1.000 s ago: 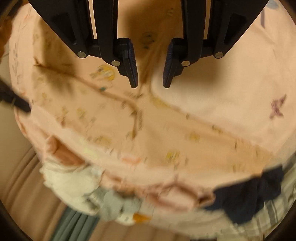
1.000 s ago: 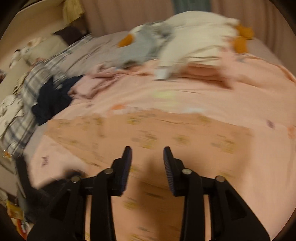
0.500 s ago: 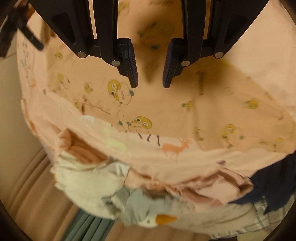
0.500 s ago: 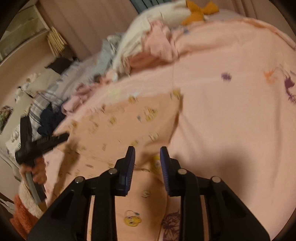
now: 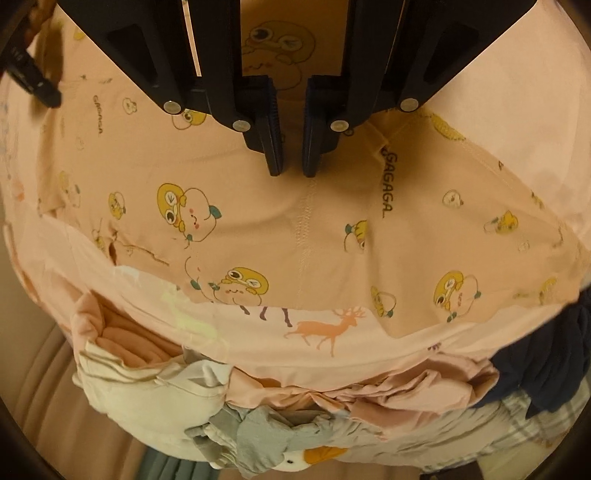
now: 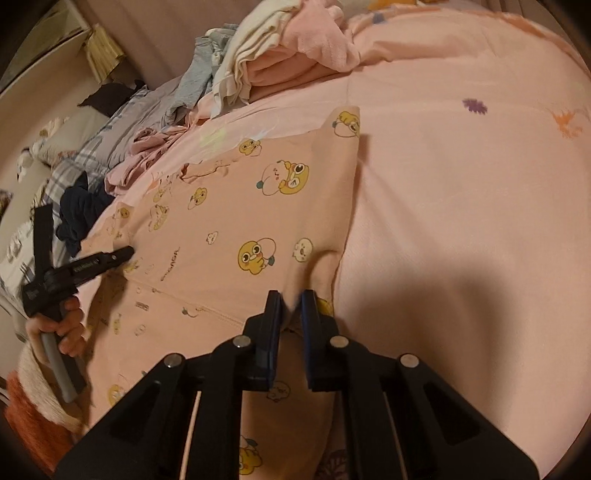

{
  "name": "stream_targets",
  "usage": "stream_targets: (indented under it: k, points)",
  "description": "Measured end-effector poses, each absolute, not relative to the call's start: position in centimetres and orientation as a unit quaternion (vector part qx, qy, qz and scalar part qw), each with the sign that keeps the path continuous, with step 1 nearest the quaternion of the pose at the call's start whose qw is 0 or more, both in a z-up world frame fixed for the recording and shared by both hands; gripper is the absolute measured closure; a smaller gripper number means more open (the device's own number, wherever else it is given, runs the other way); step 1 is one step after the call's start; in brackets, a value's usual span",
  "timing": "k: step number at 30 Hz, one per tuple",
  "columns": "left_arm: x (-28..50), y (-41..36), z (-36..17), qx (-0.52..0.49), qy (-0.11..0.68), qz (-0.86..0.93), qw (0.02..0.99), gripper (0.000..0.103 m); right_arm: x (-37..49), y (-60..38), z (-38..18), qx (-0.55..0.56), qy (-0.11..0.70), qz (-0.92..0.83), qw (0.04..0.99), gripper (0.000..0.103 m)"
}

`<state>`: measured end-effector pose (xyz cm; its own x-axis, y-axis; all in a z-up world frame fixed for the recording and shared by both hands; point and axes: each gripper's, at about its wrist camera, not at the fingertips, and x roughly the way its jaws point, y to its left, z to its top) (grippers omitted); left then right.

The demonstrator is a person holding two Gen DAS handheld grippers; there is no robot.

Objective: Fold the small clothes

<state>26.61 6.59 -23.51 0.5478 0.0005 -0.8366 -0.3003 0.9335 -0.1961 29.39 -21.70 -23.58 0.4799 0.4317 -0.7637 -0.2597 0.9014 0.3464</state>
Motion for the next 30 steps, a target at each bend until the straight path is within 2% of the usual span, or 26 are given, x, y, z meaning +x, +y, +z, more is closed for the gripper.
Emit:
stream_targets:
  k: [3,7,8,9,11,12,15,20,27,28,30]
  points:
    - [26.3,7.6,-23.1,-0.187,0.472,0.077,0.858,0.089,28.9,-21.8,-23.6,0.091,0.46,0.177,0.866,0.094]
    - [24.6,10.0,-21.2,-0.173,0.46,0.11,0.864,0.087,28.8,-19.0,-22.7,0.014,0.477,0.113,0.871,0.091]
    - [23.9,11.3,-20.7,-0.165,0.455,0.114,0.868,0.081,28.7,-18.3,-22.5,-0.004,0.482,0.096,0.871,0.09]
    - [23.3,13.0,-20.3,-0.164,0.453,0.117,0.869,0.067,28.6,-17.5,-22.2,-0.021,0.487,0.076,0.87,0.088]
    - [21.9,16.8,-20.0,-0.182,0.457,0.119,0.863,0.051,28.4,-16.9,-21.7,-0.02,0.501,0.053,0.864,0.085]
    - [21.2,18.9,-19.9,-0.201,0.454,0.125,0.859,0.05,28.0,-16.8,-21.4,-0.001,0.51,0.055,0.859,0.08]
    - [18.5,26.3,-20.0,-0.285,0.435,0.165,0.838,0.047,26.5,-17.3,-20.7,0.077,0.527,0.07,0.843,0.081]
    - [16.5,35.5,-22.1,-0.392,0.419,0.222,0.788,0.047,22.7,-17.5,-18.9,0.088,0.52,0.05,0.848,0.08]
    - [18.0,40.7,-24.9,-0.499,0.356,0.21,0.762,0.048,19.7,-18.1,-16.8,0.077,0.508,0.001,0.858,0.08]
    - [18.7,41.0,-25.0,-0.497,0.352,0.215,0.763,0.051,19.6,-18.6,-16.7,0.084,0.508,-0.001,0.857,0.08]
    - [19.8,41.4,-25.1,-0.492,0.358,0.233,0.759,0.071,19.6,-18.6,-16.6,0.08,0.514,-0.006,0.854,0.08]
